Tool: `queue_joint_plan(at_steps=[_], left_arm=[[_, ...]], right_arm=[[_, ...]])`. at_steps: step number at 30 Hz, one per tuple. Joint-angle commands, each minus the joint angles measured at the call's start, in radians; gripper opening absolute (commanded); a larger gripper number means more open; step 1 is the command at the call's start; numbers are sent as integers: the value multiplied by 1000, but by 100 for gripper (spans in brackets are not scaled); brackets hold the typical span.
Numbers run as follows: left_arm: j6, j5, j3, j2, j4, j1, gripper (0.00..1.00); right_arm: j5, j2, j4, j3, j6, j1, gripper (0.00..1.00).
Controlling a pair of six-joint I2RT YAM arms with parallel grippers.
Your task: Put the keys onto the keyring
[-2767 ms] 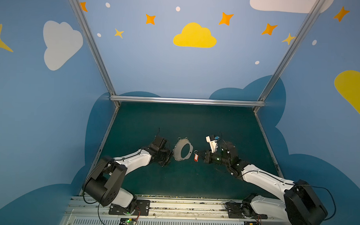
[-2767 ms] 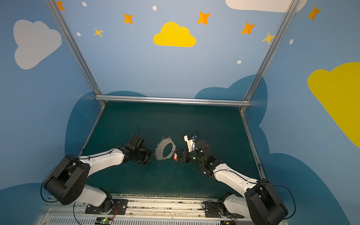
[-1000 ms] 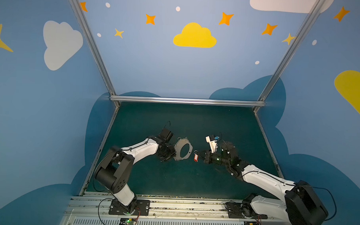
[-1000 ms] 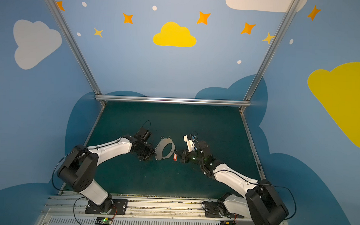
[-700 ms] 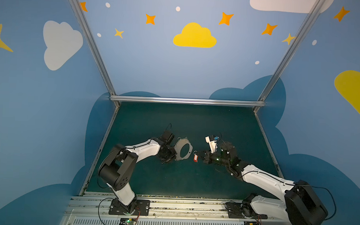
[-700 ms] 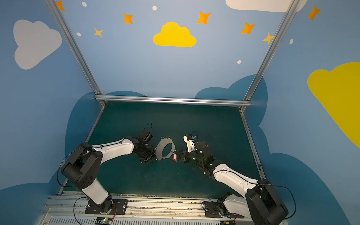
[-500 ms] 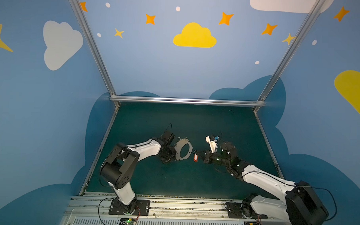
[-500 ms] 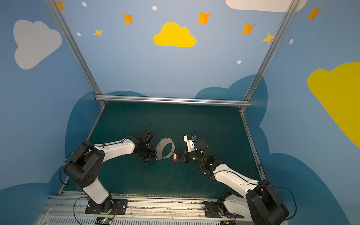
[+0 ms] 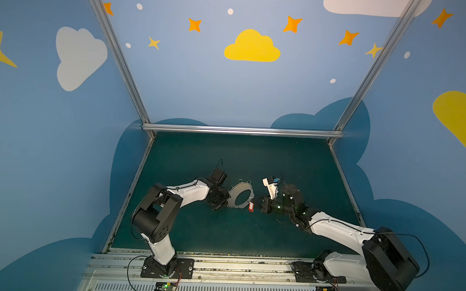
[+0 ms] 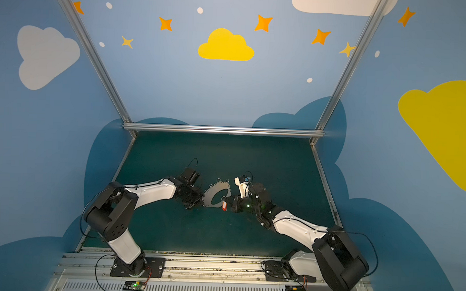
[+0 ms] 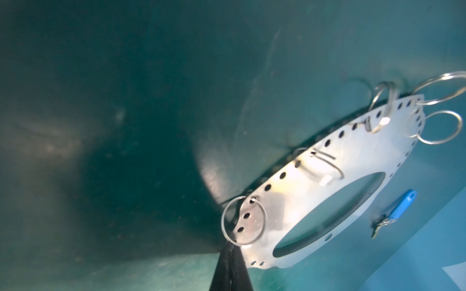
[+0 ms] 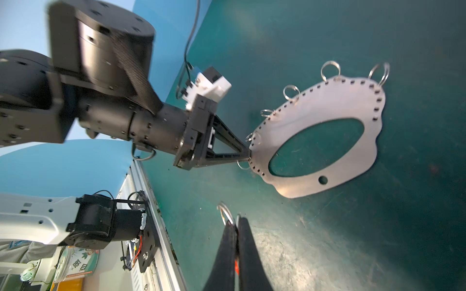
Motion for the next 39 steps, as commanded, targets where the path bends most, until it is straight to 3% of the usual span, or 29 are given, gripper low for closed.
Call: queue_joint_plan(at_steps=[1,9,20,39], left_arm=[[-45,9,-10,9,56,2,4],[-150,-31,-54,-11,161,4,4],[-255,-76,-106,-45,254,2,4],[-315,-89,-148,-89,344,1,4]], right_arm=[[-3,50,52,-14,-2,19,0],[46,191,57,48,11,66,0],[187,386,-197,299,77,103,0],[200,554,-455,541,106,137,0]])
